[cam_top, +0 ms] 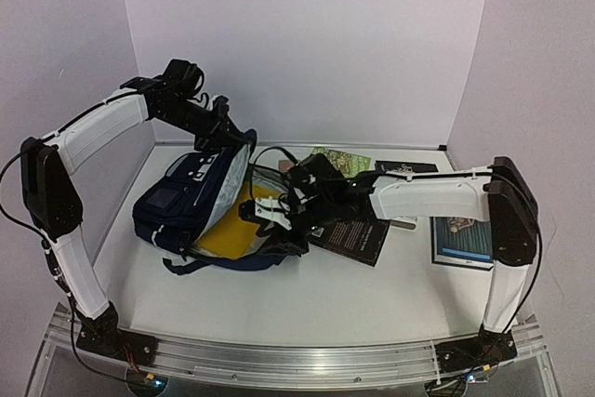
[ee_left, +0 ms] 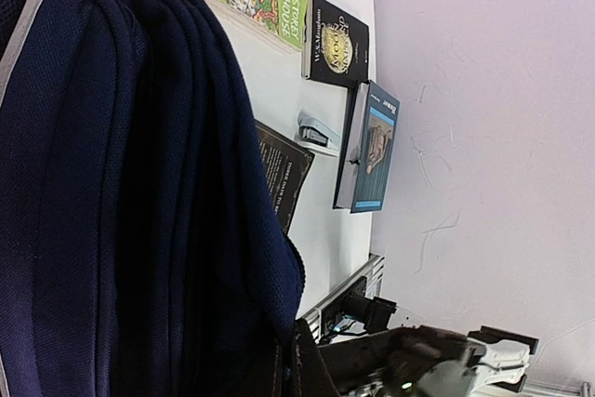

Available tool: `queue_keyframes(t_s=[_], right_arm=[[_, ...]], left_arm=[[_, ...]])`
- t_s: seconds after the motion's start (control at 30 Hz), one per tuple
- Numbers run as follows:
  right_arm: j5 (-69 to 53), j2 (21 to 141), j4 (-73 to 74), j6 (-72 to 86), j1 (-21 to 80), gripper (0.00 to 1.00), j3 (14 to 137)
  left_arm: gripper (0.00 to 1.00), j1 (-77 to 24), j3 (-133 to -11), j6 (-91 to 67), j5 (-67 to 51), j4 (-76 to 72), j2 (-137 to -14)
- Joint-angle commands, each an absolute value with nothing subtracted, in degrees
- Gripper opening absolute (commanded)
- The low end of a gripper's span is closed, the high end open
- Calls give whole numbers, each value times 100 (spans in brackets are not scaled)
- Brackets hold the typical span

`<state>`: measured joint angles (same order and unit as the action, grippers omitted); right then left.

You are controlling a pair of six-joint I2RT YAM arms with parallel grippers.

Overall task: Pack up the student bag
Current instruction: Place the files in the student bag.

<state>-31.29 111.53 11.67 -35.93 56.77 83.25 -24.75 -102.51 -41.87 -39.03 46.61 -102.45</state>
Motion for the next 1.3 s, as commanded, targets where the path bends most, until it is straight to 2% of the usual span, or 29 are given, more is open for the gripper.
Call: queue_keyframes(t_s=[0.0,0.37,0.5,0.57,0.67,0.7,0.93,1.07,1.27], right_arm=[[-2729,11515,1295,-4215,5780,44,8709],[-2017,12302,1341,-4114,5798,44,9343],[-2062,12503,1769,-4308,5848,41,9608],[-2260,12553,2277,-4481,5909,31,9760],[-2550,12567,3058,-4782,6057,6,9905],[-2609,12559,3232,-4795,6108,0,10001],[-3139,11927,3279,-3910,6067,0,11073],[-2923,11765,3063,-4036,6054,0,10482],[-2369,12210,3058,-4231,6063,0,9655]], left_arm=[[0,-2457,-10245,-4248,-4038,4135,-10010],[0,-2464,-10124,-4228,-3990,4114,-9936],[0,-2461,-10074,-4228,-3991,4077,-9934],[0,-2461,-10061,-4230,-3972,4046,-9947],[0,-2461,-10081,-4202,-3930,4026,-9981],[0,-2461,-10103,-4190,-3911,4027,-10001],[0,-2458,-10226,-4122,-3785,4168,-10075],[0,-2454,-10131,-4119,-3739,4198,-10030],[0,-2452,-9790,-4175,-3737,4153,-9915]])
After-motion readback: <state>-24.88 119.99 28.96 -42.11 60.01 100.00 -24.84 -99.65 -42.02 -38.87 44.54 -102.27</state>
